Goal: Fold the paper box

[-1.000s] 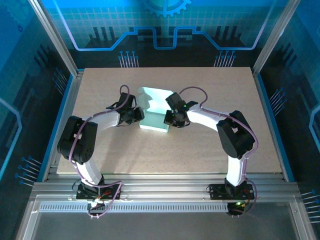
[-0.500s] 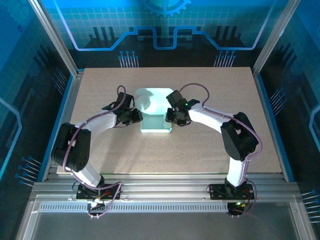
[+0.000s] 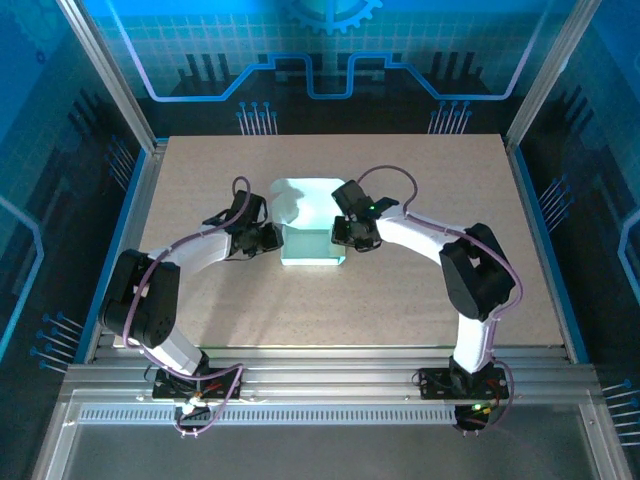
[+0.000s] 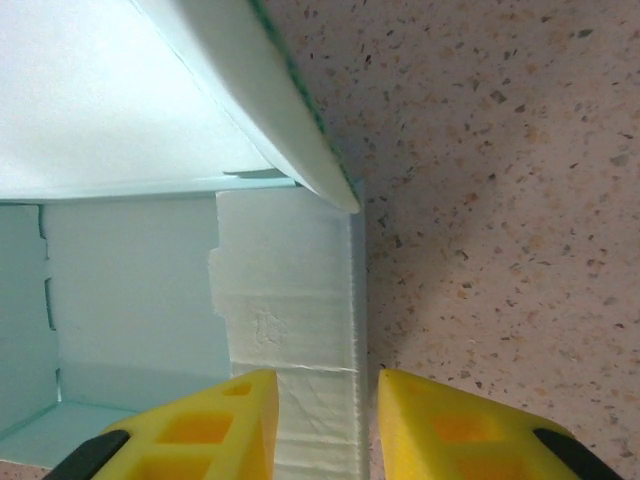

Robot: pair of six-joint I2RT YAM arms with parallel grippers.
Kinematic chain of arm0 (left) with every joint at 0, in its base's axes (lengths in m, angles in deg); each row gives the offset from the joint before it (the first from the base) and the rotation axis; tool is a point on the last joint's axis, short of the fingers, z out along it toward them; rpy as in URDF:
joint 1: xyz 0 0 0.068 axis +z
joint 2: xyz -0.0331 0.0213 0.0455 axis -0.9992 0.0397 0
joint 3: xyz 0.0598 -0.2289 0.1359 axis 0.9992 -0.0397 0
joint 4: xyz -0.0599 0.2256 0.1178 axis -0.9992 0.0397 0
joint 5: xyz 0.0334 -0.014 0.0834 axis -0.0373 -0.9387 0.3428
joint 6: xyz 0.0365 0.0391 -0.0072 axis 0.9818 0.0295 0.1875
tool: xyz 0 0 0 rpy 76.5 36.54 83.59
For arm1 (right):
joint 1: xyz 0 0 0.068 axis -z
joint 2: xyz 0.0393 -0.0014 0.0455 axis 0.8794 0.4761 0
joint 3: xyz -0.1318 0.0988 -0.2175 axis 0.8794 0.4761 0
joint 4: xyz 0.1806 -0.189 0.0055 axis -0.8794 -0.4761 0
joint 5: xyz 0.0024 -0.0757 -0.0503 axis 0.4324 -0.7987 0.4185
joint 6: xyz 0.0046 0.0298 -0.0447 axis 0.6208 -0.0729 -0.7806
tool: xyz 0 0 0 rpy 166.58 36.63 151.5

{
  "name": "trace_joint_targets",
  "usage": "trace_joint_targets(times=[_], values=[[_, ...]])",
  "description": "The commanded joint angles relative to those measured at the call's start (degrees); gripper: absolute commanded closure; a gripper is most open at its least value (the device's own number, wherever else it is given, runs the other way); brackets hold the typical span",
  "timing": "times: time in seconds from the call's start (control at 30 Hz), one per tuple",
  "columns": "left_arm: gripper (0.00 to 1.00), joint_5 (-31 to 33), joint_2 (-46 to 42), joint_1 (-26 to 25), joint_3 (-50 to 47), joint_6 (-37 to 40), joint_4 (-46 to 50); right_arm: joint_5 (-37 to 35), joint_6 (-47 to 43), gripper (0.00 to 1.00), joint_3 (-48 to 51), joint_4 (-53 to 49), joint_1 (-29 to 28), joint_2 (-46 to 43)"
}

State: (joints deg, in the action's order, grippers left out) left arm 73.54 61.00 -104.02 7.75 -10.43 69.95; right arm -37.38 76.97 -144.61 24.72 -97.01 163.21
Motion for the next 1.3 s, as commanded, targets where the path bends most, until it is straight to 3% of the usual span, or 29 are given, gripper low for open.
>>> trace_joint_targets(times=[0.0, 0.13, 0.47, 0.77, 1.27], values=[[0.77, -3.4, 0.9, 0.4, -1.7, -2.2, -2.8, 2.0, -1.7, 0.68, -1.1, 1.4, 0.4, 1.7], [0.78, -6.8, 2.1, 0.4, -2.7, -4.0, -5.6, 2.6, -3.1, 0.67, -1.6, 1.8, 0.2, 2.7], [0.79, -6.4, 2.7, 0.4, -2.9, -3.7, -5.6, 5.1, -6.1, 0.63, -0.1, 5.1, -0.1, 1.7], [0.8, -7.0, 3.4, 0.4, -3.2, -4.3, -6.3, 6.5, -7.2, 0.66, 0.1, 6.4, -0.1, 4.4], [0.8, -7.3, 3.6, 0.1, -4.2, -5.6, -7.5, -7.0, -13.2, 0.84, -6.6, -3.3, -4.9, 10.2]])
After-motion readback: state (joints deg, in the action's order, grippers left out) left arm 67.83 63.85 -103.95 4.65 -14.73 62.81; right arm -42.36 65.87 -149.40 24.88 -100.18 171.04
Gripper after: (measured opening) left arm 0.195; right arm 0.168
